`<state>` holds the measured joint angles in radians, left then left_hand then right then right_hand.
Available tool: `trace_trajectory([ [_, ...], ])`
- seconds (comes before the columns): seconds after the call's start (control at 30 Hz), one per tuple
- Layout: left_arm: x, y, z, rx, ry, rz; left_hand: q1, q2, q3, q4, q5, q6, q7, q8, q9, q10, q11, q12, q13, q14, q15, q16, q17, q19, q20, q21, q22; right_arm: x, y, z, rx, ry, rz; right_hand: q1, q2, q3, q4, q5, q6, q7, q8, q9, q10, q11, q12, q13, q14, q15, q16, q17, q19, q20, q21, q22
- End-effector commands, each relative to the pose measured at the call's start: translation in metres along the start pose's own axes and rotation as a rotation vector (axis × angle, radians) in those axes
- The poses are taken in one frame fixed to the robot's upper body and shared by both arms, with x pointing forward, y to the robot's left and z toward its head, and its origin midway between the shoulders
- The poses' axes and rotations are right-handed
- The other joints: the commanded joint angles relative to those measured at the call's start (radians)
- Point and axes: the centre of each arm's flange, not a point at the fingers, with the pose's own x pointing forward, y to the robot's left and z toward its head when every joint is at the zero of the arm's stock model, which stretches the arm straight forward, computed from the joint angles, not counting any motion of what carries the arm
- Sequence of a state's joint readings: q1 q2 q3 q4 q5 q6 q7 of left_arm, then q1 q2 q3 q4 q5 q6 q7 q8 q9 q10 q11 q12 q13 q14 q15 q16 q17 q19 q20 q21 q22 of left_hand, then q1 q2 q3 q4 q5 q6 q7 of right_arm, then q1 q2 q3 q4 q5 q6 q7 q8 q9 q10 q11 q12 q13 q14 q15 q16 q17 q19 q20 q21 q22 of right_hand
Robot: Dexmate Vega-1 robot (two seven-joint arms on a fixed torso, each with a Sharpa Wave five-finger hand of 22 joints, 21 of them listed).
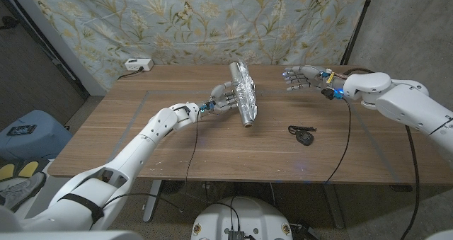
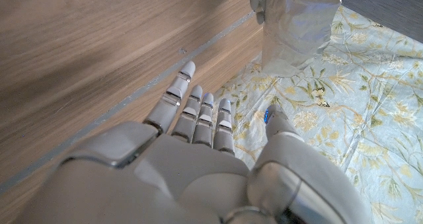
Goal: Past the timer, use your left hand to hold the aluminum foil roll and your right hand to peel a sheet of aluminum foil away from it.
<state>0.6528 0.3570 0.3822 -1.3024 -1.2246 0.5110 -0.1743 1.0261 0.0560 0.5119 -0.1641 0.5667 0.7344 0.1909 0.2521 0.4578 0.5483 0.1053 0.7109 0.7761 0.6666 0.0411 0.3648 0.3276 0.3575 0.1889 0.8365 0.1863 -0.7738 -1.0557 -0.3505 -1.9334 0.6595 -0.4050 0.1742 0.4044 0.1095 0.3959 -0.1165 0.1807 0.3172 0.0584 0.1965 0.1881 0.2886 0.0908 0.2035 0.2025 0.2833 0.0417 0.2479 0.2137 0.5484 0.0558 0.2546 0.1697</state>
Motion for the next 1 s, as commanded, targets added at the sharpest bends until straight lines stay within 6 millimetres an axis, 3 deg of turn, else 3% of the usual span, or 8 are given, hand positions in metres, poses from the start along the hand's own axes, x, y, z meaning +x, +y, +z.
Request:
trace_trajectory([
  [0.03, 0.000, -0.002, -0.004, 0.000, 0.012, 0.002, 0.014, 0.019, 0.013, 0.007, 0.011, 0.054, -0.040, 0.016, 0.030, 0.068, -0.071, 0.006, 0.003, 0.010, -0.003, -0.003, 0.004, 0.005, -0.003, 0.004, 0.001, -0.012, 0.006, 0.027, -0.060, 0.037, 0.038, 0.016, -0.002, -0.001, -0.012, 0.000, 0.001, 0.013, -0.002, 0.004, 0.005, 0.011, 0.002, 0.002, 0.011, 0.007, 0.004, 0.000, 0.012, 0.008, -0.004, 0.001],
  [0.6, -0.002, 0.000, -0.012, -0.038, 0.016, 0.000, 0.013, 0.018, 0.016, 0.007, 0.014, 0.060, -0.048, 0.026, 0.042, 0.067, -0.070, 0.007, 0.003, 0.014, -0.006, -0.003, 0.015, 0.006, -0.004, 0.006, 0.002, -0.019, 0.016, 0.054, -0.097, 0.056, 0.044, 0.031, 0.001, -0.007, -0.023, 0.002, -0.008, 0.051, -0.003, 0.004, 0.010, 0.042, 0.002, 0.003, 0.024, 0.053, 0.006, -0.001, 0.017, 0.046, -0.017, 0.001],
  [1.0, 0.002, 0.003, -0.018, -0.117, 0.009, -0.020, 0.009, 0.016, 0.017, 0.008, 0.015, 0.057, -0.048, 0.030, 0.049, 0.061, -0.071, 0.001, -0.003, 0.012, -0.006, -0.006, 0.023, 0.004, -0.004, 0.007, 0.002, -0.017, 0.020, 0.064, -0.111, 0.084, 0.055, 0.041, 0.009, -0.006, -0.027, 0.004, -0.006, 0.067, -0.001, 0.004, 0.016, 0.053, 0.003, 0.003, 0.029, 0.067, 0.006, 0.000, 0.027, 0.059, -0.019, 0.002],
])
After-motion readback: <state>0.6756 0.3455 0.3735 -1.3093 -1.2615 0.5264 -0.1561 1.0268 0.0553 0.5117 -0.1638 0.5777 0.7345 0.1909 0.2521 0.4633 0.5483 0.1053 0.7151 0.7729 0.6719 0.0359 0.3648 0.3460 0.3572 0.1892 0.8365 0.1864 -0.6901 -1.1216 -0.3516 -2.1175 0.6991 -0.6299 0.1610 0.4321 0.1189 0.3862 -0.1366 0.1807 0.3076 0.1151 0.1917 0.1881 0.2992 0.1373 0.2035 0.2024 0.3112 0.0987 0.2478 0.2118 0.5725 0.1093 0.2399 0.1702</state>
